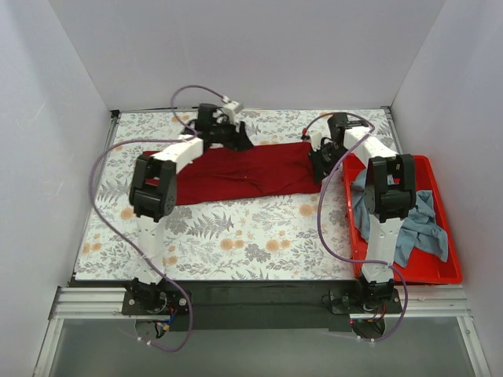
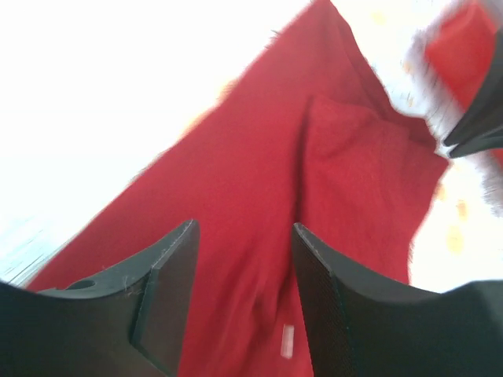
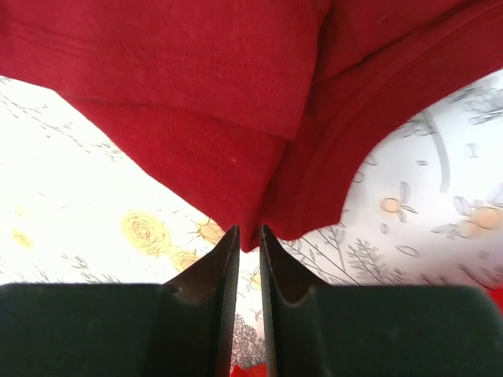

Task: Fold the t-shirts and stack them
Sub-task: Fold the tshirt

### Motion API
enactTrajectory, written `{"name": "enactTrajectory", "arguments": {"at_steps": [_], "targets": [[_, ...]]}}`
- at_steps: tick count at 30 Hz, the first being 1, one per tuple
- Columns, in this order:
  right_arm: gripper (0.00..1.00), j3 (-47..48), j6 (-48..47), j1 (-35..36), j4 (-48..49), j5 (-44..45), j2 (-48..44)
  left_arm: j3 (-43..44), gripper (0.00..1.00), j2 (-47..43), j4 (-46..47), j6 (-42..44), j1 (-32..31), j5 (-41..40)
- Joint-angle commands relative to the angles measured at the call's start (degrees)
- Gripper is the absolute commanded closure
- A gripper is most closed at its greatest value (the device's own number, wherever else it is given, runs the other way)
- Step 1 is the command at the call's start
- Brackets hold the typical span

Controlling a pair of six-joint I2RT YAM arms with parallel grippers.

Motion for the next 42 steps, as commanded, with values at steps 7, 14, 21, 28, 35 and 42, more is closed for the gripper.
{"name": "enactTrajectory", "arguments": {"at_steps": [7, 14, 21, 28, 35, 42], "targets": [[0.79, 7.6, 3.3, 1.2, -0.8, -3.1, -2.5, -6.5, 0.6, -23.1, -37.8, 12.4, 19.4, 2.6], [0.8, 7.7, 4.0, 2.6, -0.2, -1.5, 3.1, -16.2, 0.69, -21.6, -42.8, 17.8, 28.5, -2.4], [0.81, 2.4, 3.2, 3.2, 2.0, 1.6, 3.2, -25.8, 0.71, -21.5, -39.1, 19.6, 31.9, -9.1], [0.82, -7.3, 2.6, 4.6, 4.8, 2.6, -0.4, -33.0, 0.79, -23.4, -37.4, 21.6, 34.7, -12.6], [0.82, -19.6, 3.3, 5.5, 5.4, 0.4, -9.9, -36.1, 0.8, -27.9, -39.7, 27.5, 37.0, -10.2], [0.68, -19.5, 5.5, 5.3, 3.9, -6.4, -20.3, -31.4, 0.68, -40.8, -44.6, 37.7, 36.1, 11.7]]}}
